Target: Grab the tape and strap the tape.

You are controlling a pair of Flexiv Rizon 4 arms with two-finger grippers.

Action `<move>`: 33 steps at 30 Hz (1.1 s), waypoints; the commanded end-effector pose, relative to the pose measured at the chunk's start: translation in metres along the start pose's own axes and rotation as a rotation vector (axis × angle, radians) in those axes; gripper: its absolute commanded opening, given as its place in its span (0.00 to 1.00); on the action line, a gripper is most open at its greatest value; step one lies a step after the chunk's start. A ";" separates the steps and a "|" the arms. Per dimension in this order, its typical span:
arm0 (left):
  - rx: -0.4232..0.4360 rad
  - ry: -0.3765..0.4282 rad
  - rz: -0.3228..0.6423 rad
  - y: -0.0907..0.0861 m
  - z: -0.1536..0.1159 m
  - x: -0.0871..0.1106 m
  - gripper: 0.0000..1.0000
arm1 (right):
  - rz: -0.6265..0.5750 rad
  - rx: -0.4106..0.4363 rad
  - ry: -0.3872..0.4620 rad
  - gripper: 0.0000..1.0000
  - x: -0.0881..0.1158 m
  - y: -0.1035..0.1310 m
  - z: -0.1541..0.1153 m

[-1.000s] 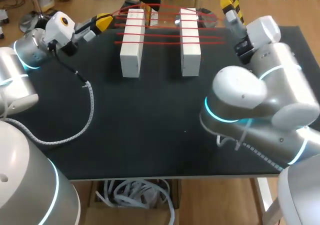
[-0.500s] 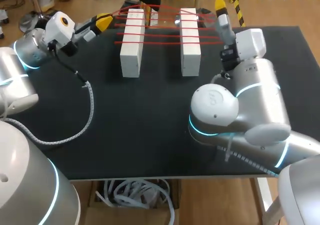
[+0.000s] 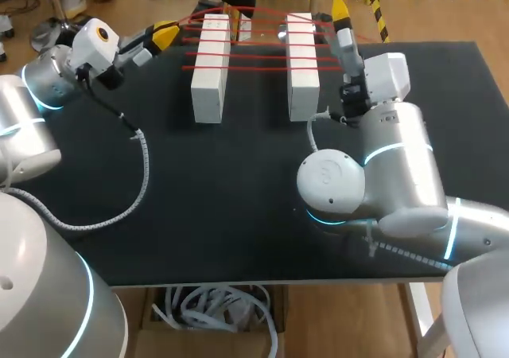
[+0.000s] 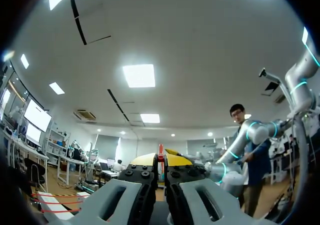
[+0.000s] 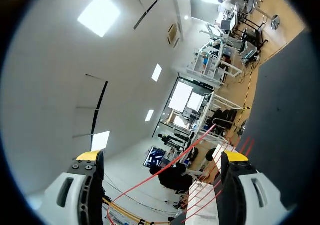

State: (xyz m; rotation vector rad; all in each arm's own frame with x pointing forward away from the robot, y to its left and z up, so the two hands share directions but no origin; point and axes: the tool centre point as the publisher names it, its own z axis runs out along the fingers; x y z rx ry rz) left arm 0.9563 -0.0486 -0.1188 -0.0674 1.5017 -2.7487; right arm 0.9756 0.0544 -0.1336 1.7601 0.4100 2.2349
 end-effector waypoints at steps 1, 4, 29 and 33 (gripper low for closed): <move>0.000 0.000 0.001 0.000 0.000 0.000 0.00 | -0.001 0.014 -0.006 1.00 0.001 0.006 -0.001; 0.000 0.000 0.001 0.000 0.000 0.000 0.00 | -0.001 0.014 -0.006 1.00 0.001 0.006 -0.001; 0.000 0.000 0.001 0.000 0.000 0.000 0.00 | 0.431 -0.069 -0.226 1.00 0.023 0.002 -0.002; 0.000 0.000 0.001 0.000 0.000 0.000 0.00 | 0.543 -0.070 -0.292 1.00 0.029 0.000 -0.002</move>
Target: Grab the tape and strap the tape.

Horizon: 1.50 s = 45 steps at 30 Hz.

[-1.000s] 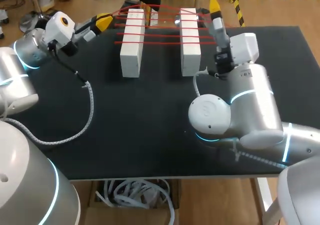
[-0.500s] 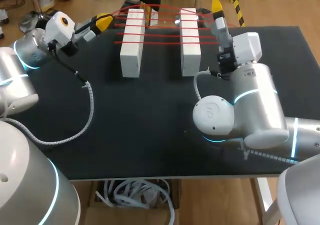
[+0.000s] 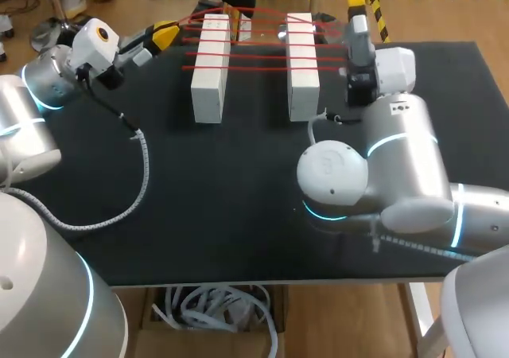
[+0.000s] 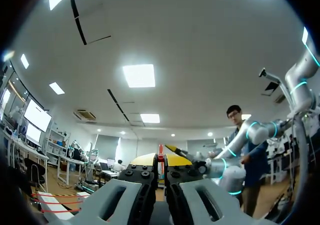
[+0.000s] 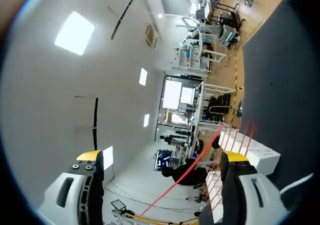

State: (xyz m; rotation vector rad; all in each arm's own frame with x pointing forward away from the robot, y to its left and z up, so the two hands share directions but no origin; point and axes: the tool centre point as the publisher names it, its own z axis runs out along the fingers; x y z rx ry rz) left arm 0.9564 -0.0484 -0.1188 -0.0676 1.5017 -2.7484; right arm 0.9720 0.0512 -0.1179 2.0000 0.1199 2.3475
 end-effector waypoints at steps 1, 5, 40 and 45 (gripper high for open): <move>0.000 0.000 0.001 0.000 0.000 0.000 0.00 | 0.260 -0.068 -0.221 1.00 0.012 -0.014 -0.003; 0.000 0.000 0.001 0.000 0.000 0.000 0.00 | 0.339 -0.070 -0.271 1.00 0.014 -0.016 -0.007; 0.000 0.000 0.001 0.000 0.000 0.000 0.00 | 0.425 -0.129 -0.202 1.00 0.002 0.005 -0.001; 0.000 0.000 0.001 0.000 0.000 0.000 0.00 | 0.428 -0.121 -0.194 1.00 0.009 0.011 0.003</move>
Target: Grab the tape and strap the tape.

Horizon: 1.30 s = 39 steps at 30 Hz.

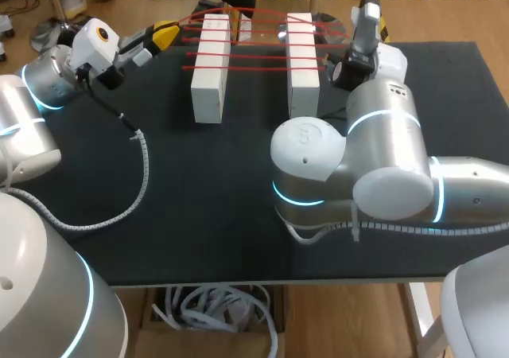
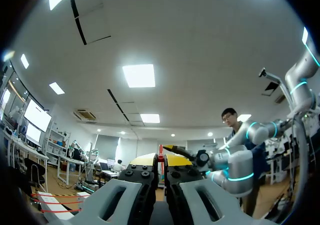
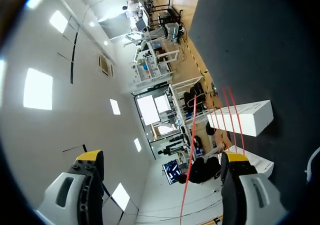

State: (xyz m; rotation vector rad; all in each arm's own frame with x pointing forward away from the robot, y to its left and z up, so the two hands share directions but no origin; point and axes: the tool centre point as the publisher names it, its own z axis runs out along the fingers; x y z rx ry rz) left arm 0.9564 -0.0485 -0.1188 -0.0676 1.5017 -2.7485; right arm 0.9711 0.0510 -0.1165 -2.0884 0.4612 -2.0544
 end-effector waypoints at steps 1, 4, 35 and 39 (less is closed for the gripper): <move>0.000 0.000 0.001 0.000 0.000 0.000 0.00 | -0.007 0.014 -0.020 1.00 0.013 0.007 0.004; 0.000 0.000 0.001 0.000 0.000 0.000 0.00 | -0.008 0.017 -0.019 1.00 0.015 0.008 0.006; 0.000 0.000 0.001 0.000 0.000 0.000 0.00 | 0.012 0.023 -0.029 0.62 0.014 0.013 0.001; 0.000 0.000 0.001 0.000 0.000 0.000 0.00 | 0.014 0.024 -0.023 0.56 0.016 0.013 0.000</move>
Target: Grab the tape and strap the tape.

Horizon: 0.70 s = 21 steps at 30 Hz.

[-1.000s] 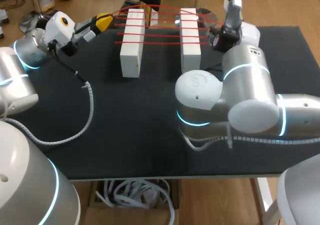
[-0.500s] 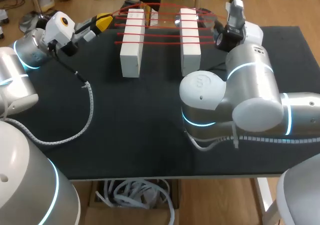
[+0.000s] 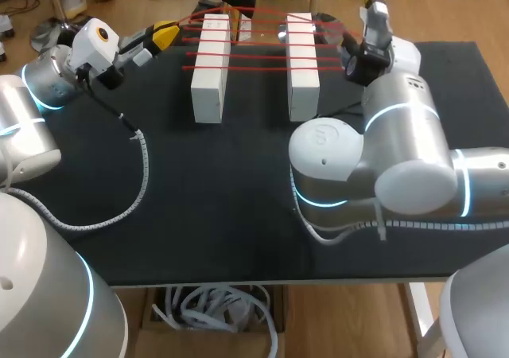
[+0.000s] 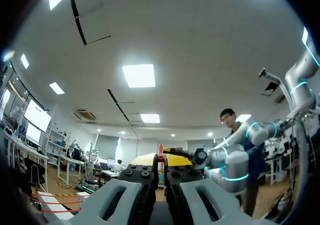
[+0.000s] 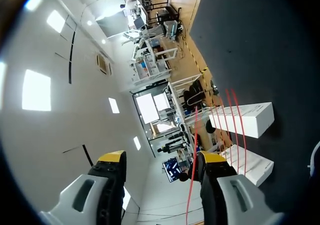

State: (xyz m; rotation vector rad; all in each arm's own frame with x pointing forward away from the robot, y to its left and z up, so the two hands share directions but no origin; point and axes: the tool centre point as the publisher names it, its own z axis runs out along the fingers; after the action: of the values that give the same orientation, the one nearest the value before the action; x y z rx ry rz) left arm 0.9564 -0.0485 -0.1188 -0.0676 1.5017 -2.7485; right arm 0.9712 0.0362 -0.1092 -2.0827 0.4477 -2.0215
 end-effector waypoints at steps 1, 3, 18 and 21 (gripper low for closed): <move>0.000 0.000 0.001 0.000 0.000 0.000 0.00 | -0.001 0.002 -0.005 0.55 0.004 0.001 -0.002; 0.000 0.000 0.001 0.000 0.000 0.000 0.00 | 0.001 0.004 -0.003 0.49 0.005 0.000 -0.003; 0.000 0.000 0.001 0.000 0.000 0.000 0.00 | 0.011 0.018 -0.002 0.45 0.008 -0.003 -0.008; 0.000 0.000 0.001 0.000 0.000 0.000 0.00 | 0.013 0.021 -0.002 0.45 0.008 -0.004 -0.009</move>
State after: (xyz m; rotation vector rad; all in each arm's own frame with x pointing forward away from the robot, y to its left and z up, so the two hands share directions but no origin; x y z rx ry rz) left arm 0.9564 -0.0485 -0.1188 -0.0676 1.5017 -2.7485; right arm 0.9643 0.0394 -0.1021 -2.0560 0.4406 -2.0156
